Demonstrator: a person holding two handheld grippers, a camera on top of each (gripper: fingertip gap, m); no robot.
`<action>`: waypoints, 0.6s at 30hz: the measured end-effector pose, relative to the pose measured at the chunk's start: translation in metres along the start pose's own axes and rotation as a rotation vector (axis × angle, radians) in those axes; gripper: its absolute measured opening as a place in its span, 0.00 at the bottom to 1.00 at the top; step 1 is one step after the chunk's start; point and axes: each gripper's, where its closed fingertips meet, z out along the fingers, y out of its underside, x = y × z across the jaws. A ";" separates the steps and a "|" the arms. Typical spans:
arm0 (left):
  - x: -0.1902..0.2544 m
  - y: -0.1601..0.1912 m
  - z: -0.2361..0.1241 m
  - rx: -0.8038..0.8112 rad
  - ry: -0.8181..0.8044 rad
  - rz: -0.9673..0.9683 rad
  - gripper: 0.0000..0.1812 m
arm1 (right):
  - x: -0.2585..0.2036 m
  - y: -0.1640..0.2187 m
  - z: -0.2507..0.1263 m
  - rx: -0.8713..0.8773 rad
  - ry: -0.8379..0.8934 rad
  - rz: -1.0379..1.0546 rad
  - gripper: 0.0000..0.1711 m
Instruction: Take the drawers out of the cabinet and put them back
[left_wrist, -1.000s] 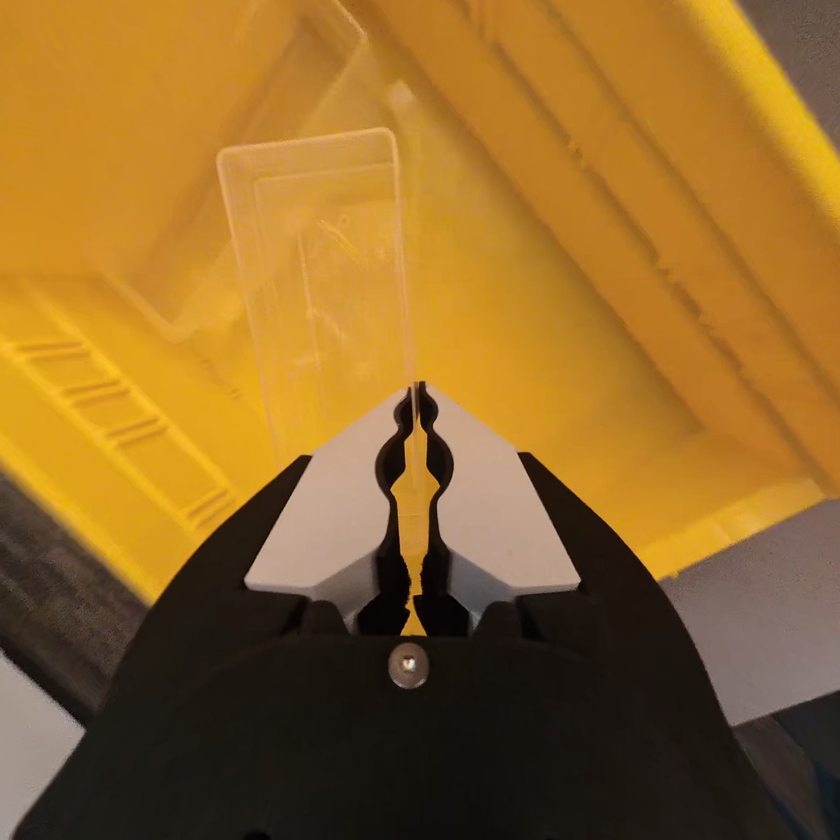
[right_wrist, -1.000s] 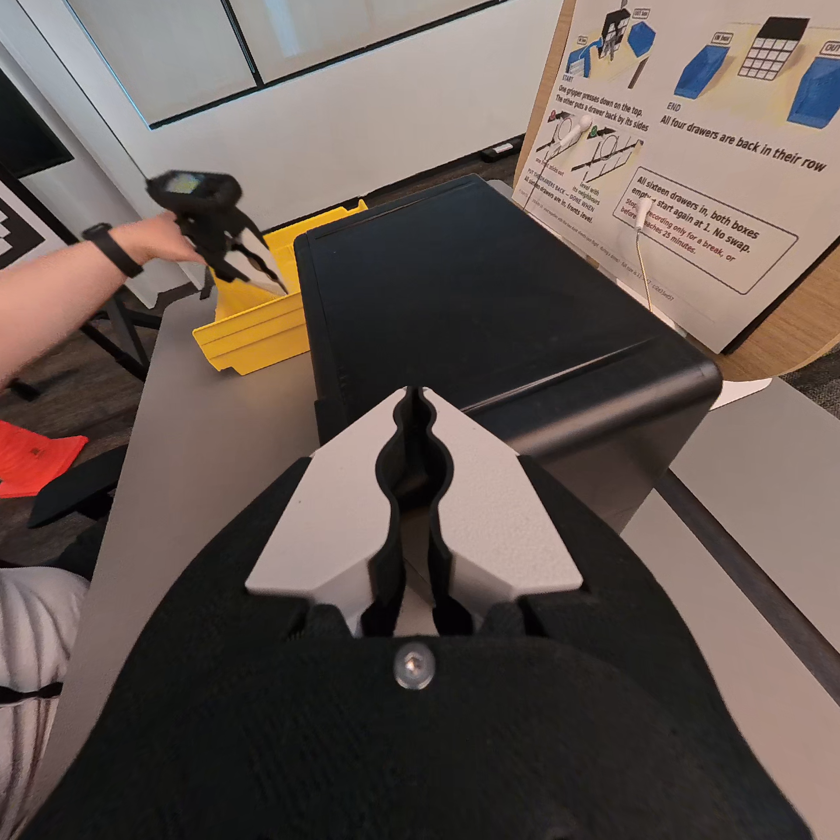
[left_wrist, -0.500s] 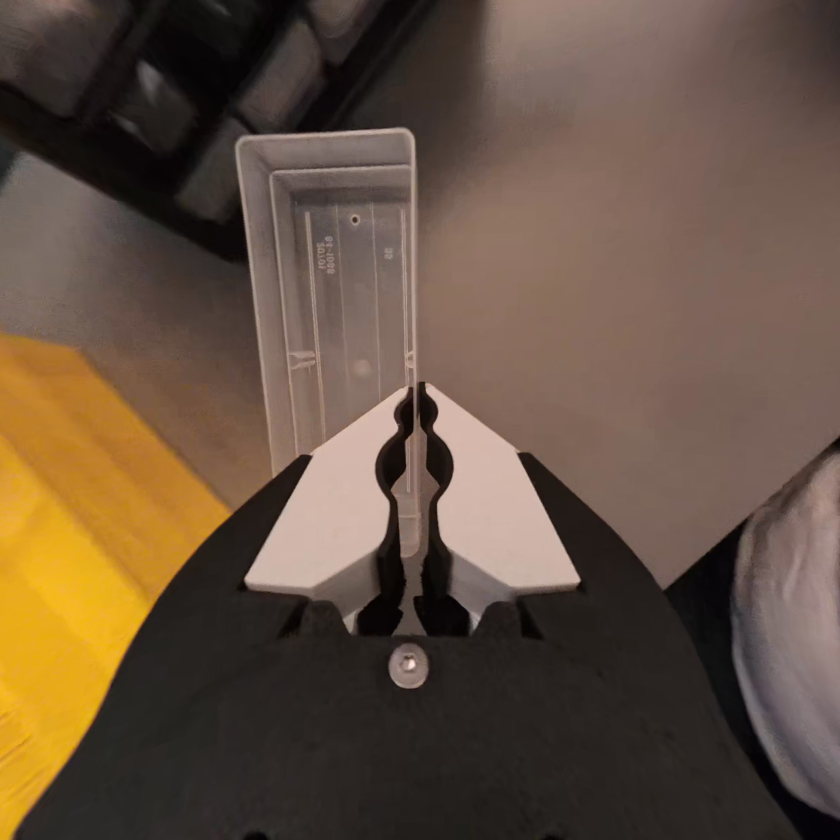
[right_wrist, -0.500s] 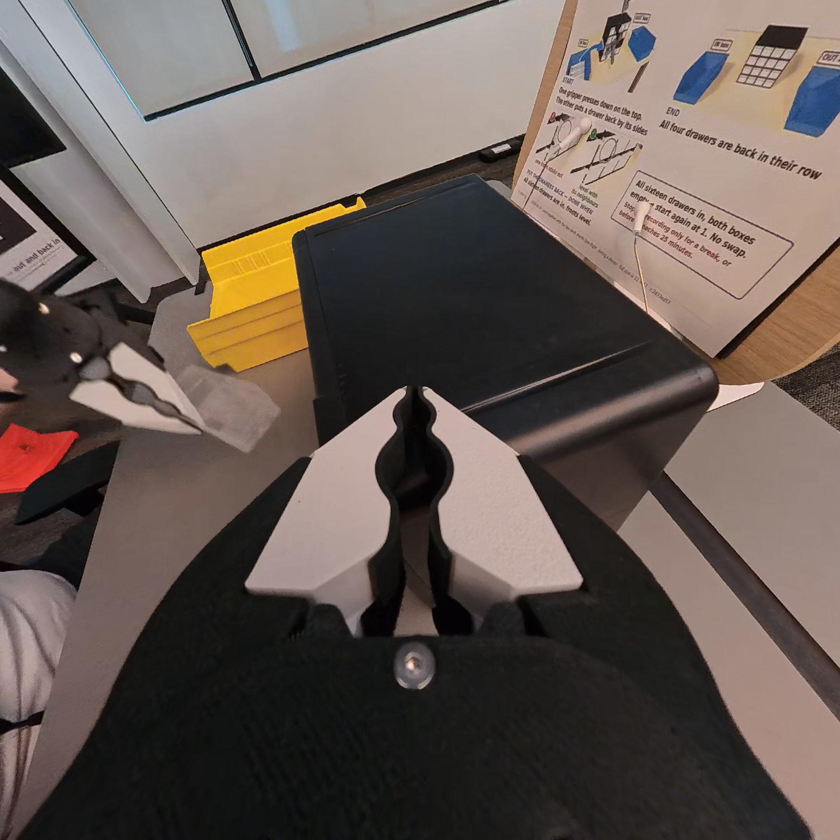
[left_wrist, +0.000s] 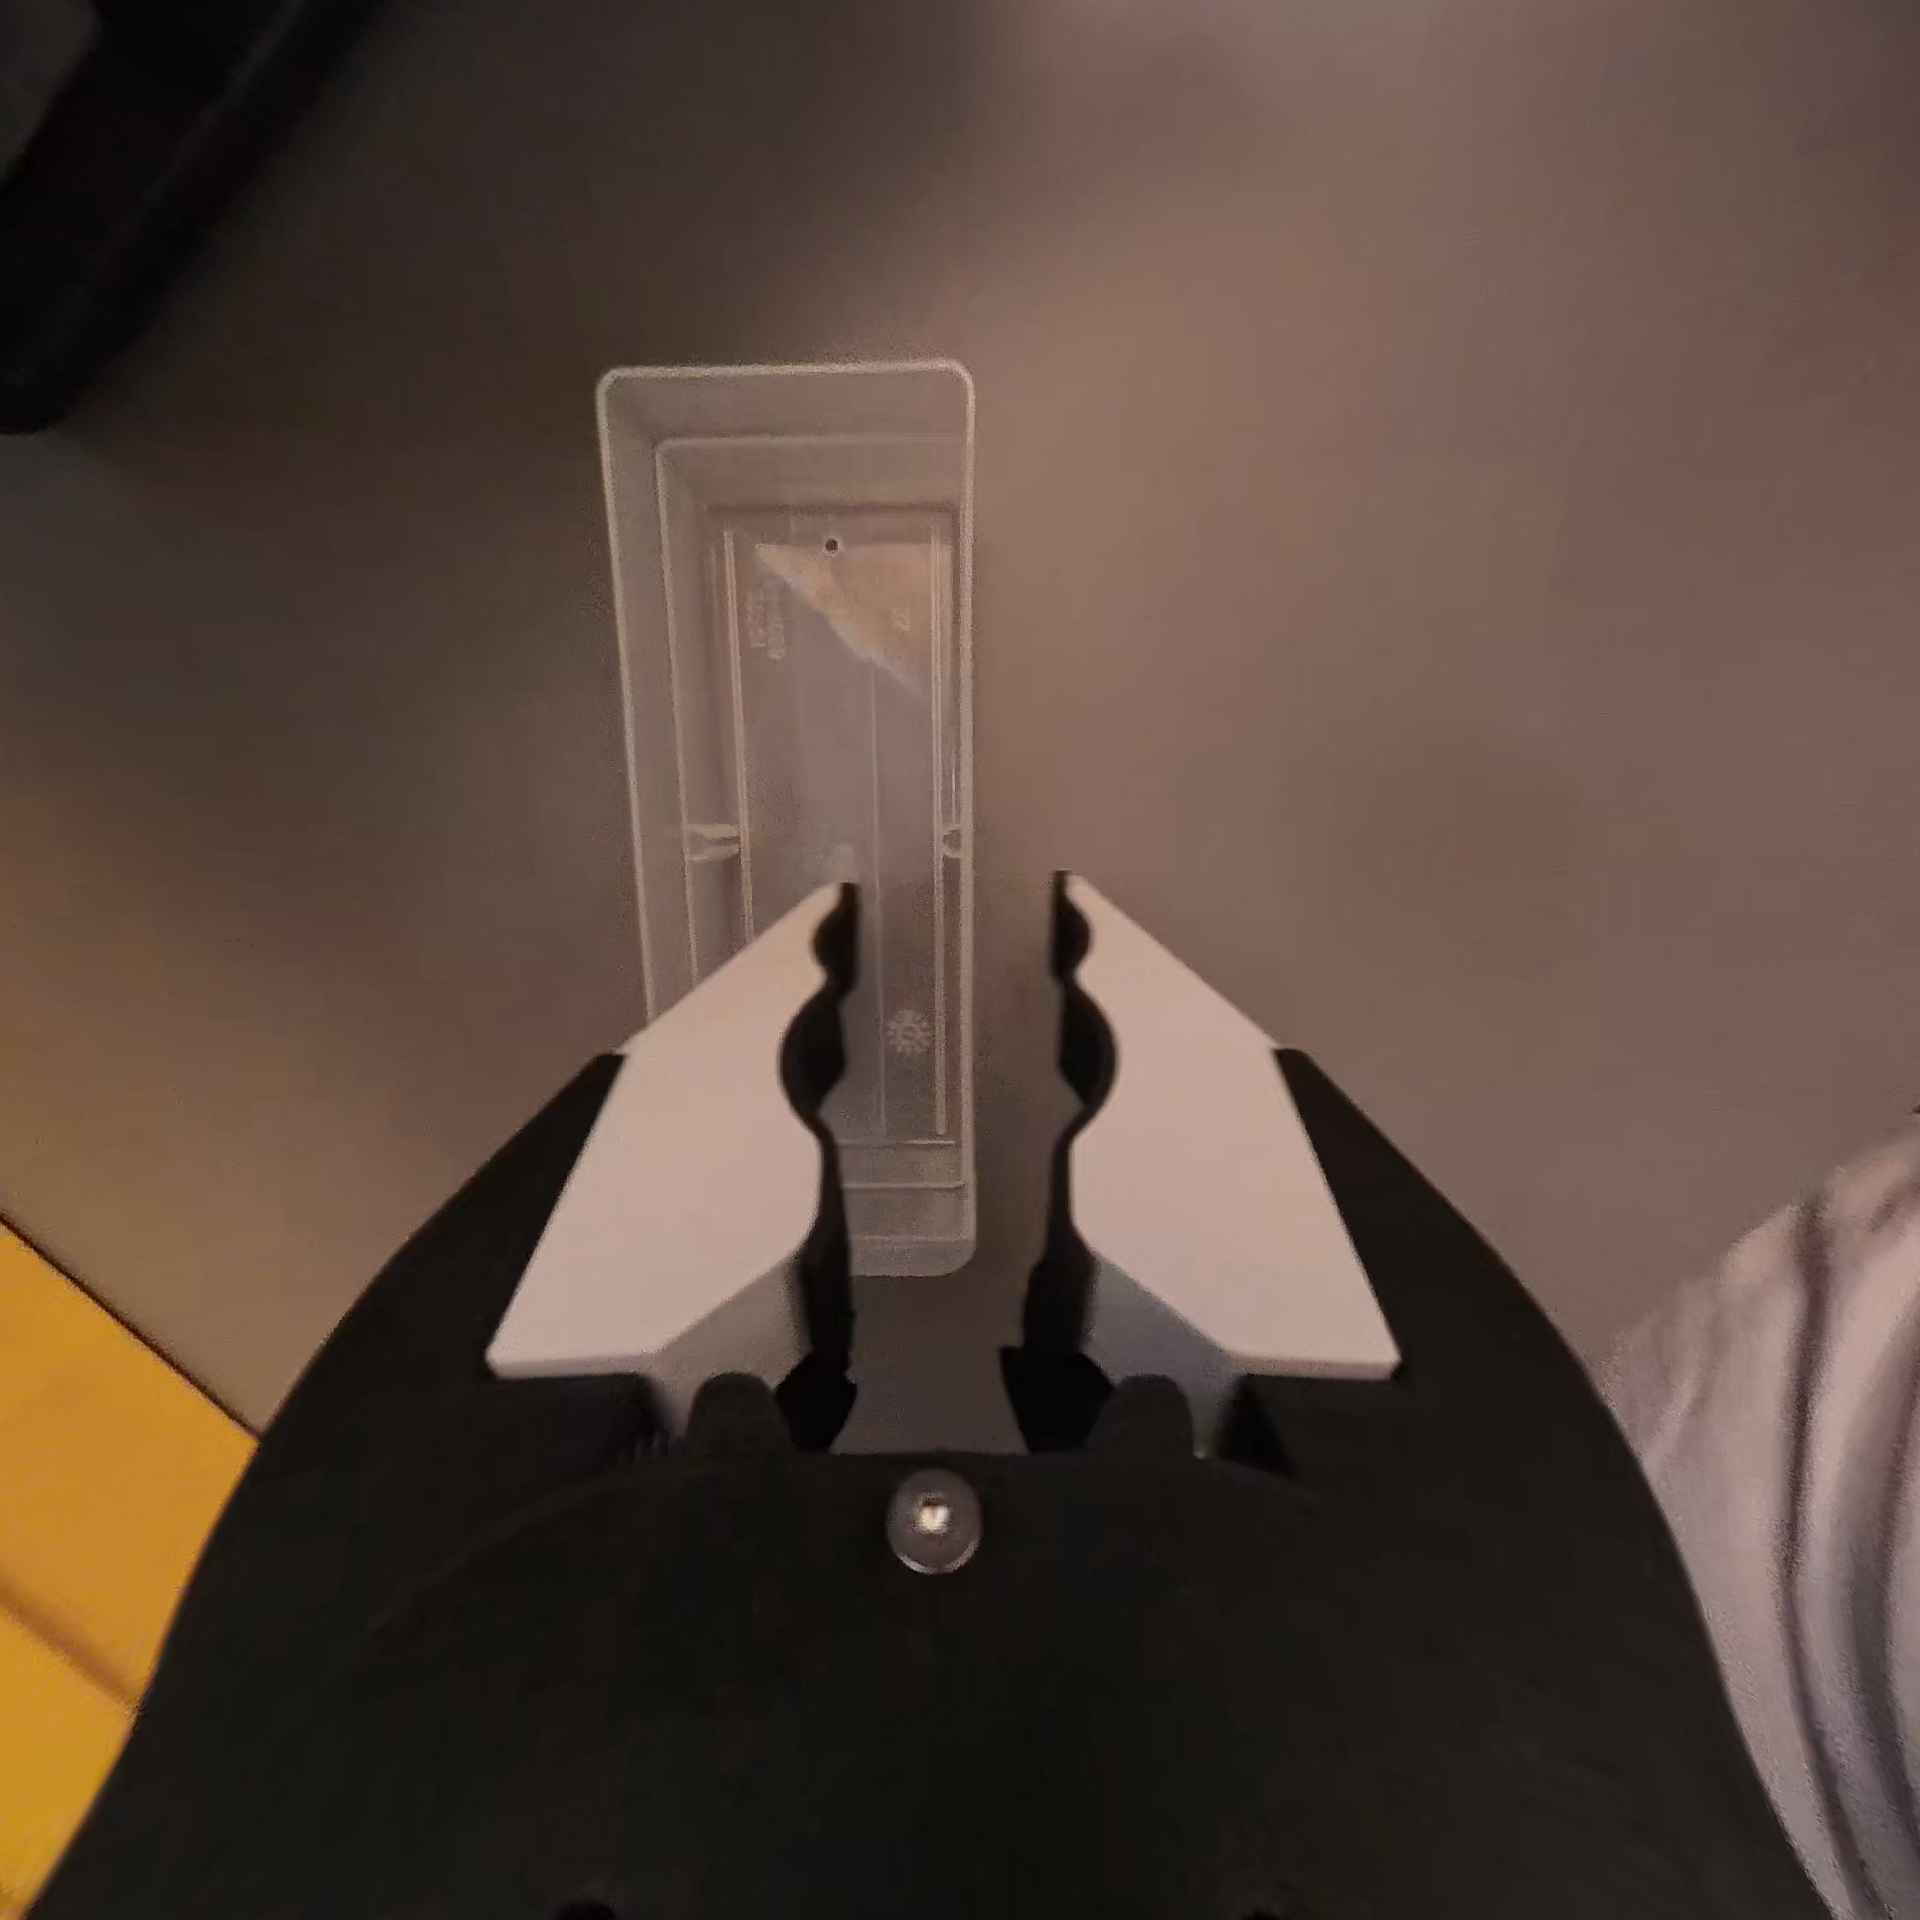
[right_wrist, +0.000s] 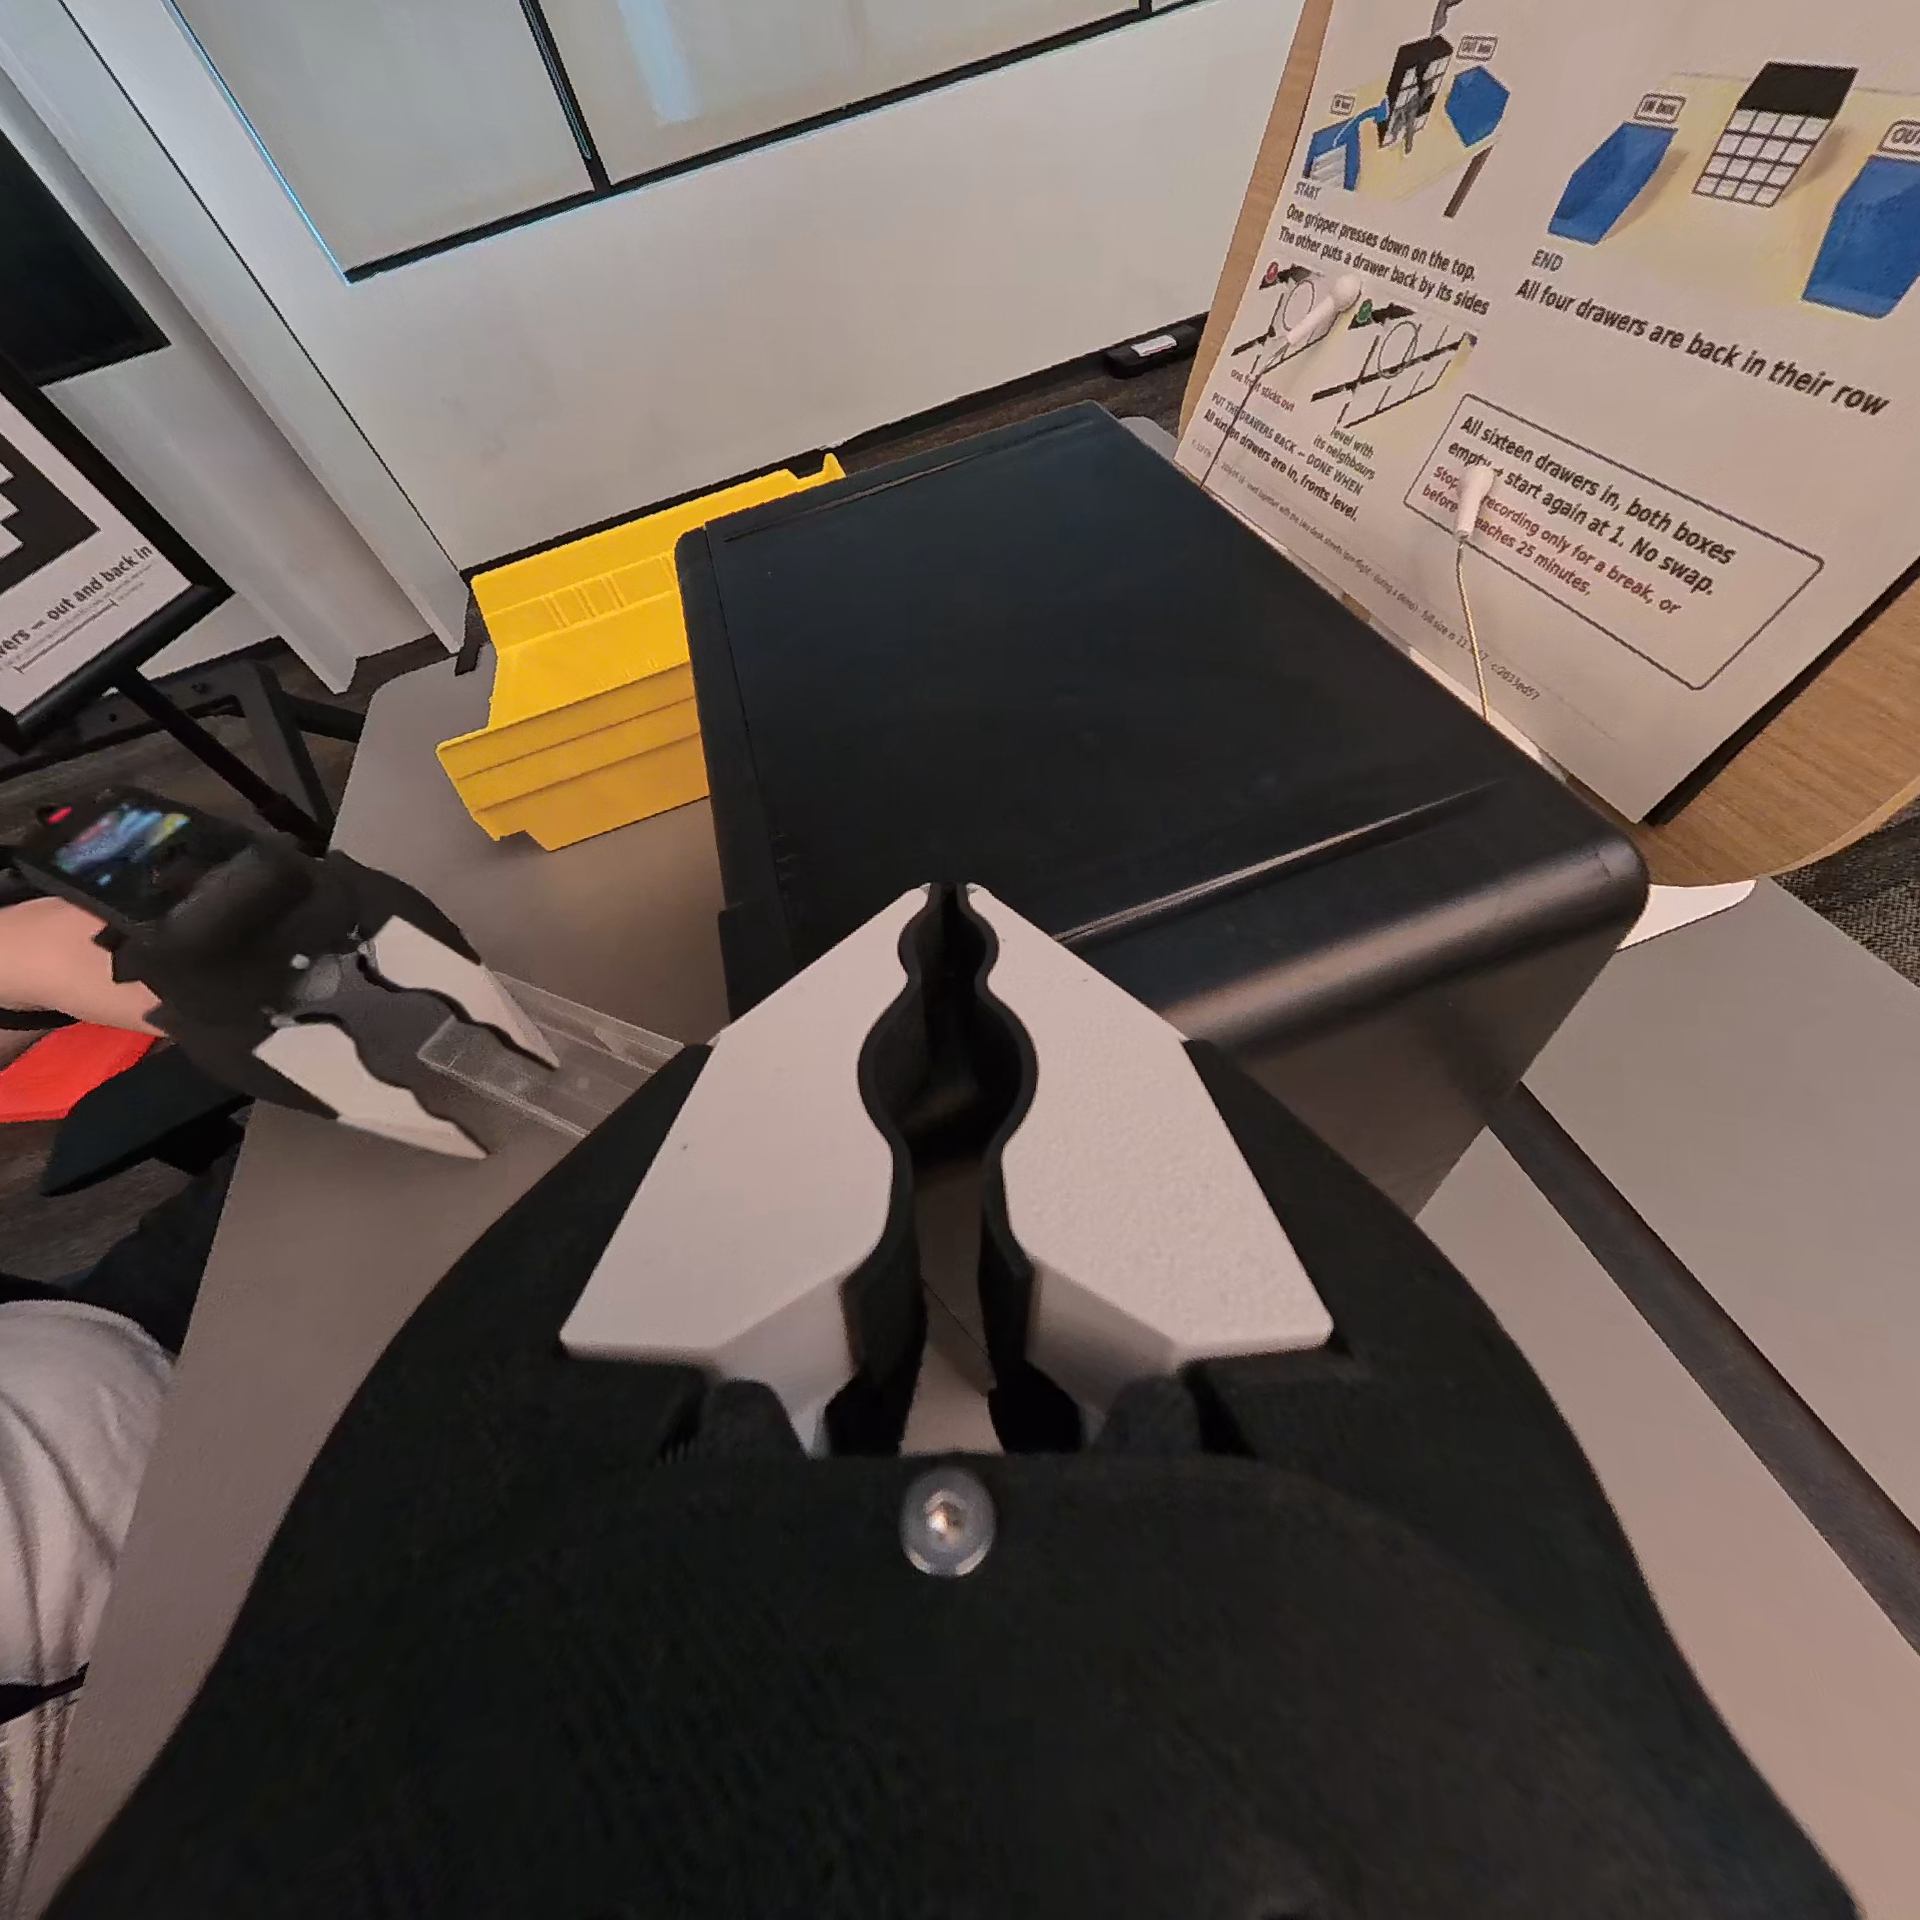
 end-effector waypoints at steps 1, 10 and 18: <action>0.002 -0.003 -0.004 0.018 0.017 -0.011 0.25 | 0.000 0.000 0.000 0.002 -0.001 0.000 0.00; -0.030 0.009 -0.016 -0.009 -0.086 -0.012 0.52 | -0.001 0.000 0.000 0.010 -0.022 -0.003 0.01; -0.033 0.032 -0.001 -0.203 -0.182 0.027 0.35 | -0.001 0.000 -0.001 0.027 -0.048 0.010 0.01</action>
